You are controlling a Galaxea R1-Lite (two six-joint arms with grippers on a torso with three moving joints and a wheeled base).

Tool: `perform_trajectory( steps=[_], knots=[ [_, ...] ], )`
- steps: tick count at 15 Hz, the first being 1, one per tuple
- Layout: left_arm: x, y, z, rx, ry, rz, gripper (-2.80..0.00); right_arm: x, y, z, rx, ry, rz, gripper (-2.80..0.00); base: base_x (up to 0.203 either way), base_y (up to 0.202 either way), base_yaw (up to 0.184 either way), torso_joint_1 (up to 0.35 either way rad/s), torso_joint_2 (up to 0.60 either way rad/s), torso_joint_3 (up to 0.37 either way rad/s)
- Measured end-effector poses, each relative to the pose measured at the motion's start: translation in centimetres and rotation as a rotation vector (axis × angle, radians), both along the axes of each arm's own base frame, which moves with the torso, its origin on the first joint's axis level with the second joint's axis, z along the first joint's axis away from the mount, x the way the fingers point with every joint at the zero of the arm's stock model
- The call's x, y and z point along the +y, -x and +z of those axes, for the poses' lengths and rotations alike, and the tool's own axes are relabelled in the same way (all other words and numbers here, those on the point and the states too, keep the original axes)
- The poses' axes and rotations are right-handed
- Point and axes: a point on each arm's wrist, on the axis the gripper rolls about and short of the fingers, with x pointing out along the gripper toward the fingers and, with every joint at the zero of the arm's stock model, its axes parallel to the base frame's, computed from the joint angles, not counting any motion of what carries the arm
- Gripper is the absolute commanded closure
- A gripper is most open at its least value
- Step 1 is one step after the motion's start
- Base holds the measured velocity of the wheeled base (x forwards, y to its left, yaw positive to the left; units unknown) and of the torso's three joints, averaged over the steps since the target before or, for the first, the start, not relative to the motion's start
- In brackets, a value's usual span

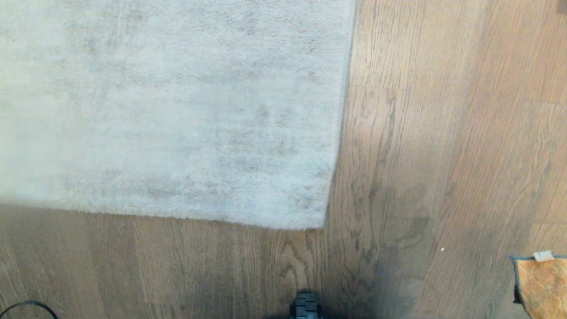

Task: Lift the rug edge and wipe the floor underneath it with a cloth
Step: Put down the rag

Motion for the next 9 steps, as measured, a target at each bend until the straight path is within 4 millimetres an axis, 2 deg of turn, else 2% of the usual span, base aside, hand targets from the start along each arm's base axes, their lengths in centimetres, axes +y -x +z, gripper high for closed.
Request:
perform_trajectory(
  steps=[6, 9],
  knots=[
    [0.02, 0.22, -0.06, 0.0, -0.107, 0.014, 0.0, 0.0, 0.0, 0.0, 0.0, 0.0, 0.0, 0.0, 0.0, 0.0, 0.0, 0.0, 0.0, 0.0],
    [0.06, 0.11, -0.74, 0.043, -0.148, 0.027, 0.0, 0.0, 0.0, 0.01, -0.001, 0.0, 0.0, 0.0, 0.0, 0.0, 0.0, 0.0, 0.0, 0.0]
  ],
)
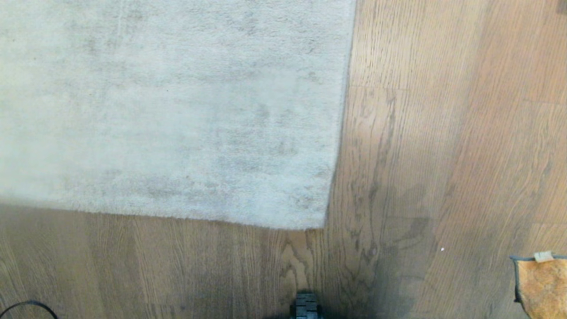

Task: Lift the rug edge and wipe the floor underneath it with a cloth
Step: Put down the rag

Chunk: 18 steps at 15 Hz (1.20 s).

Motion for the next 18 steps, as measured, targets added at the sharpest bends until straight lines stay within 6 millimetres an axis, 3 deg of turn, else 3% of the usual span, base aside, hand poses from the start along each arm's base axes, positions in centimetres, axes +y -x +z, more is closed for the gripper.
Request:
perform_trajectory(
  steps=[18],
  knots=[
    [0.02, -0.05, -0.01, -0.01, 0.003, 0.01, 0.0, 0.0, 0.0, -0.01, 0.001, 0.0, 0.0, 0.0, 0.0, 0.0, 0.0, 0.0, 0.0, 0.0]
  ],
)
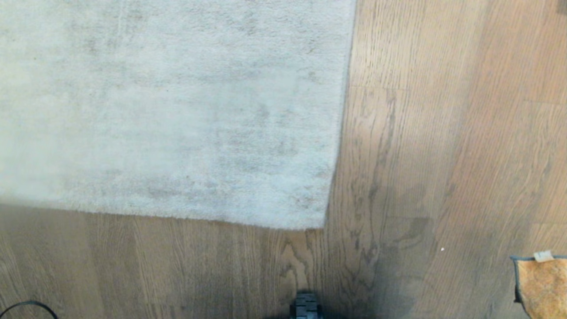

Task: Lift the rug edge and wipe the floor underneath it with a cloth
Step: Put down the rag

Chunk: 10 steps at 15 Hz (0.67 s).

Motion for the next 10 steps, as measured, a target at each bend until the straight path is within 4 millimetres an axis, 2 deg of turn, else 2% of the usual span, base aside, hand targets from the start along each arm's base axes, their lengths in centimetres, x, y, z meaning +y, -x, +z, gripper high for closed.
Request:
perform_trajectory(
  steps=[10],
  knots=[
    [0.0, 0.0, 0.0, 0.0, 0.001, 0.0, 0.0, 0.0, 0.0, 0.01, 0.0, 0.0, 0.0, 0.0, 0.0, 0.0, 0.0, 0.0, 0.0, 0.0]
  ],
)
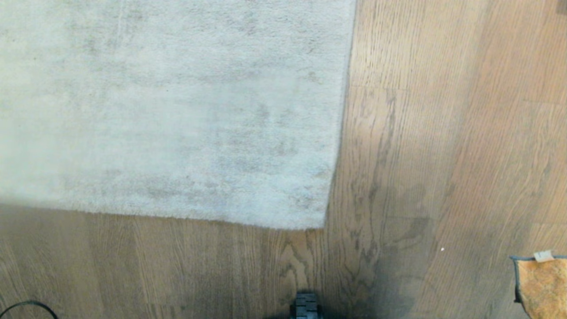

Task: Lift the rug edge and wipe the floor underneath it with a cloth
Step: Put down the rag

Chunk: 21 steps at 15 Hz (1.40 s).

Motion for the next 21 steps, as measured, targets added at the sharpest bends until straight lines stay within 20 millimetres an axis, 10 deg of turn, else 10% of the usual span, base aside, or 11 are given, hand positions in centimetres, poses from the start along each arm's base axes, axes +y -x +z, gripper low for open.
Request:
perform_trajectory(
  steps=[21],
  knots=[
    [0.0, 0.0, 0.0, 0.0, 0.021, 0.0, 0.0, 0.0, 0.0, 0.02, -0.001, 0.0, 0.0, 0.0, 0.0, -0.013, 0.001, 0.0, 0.0, 0.0]
  ],
)
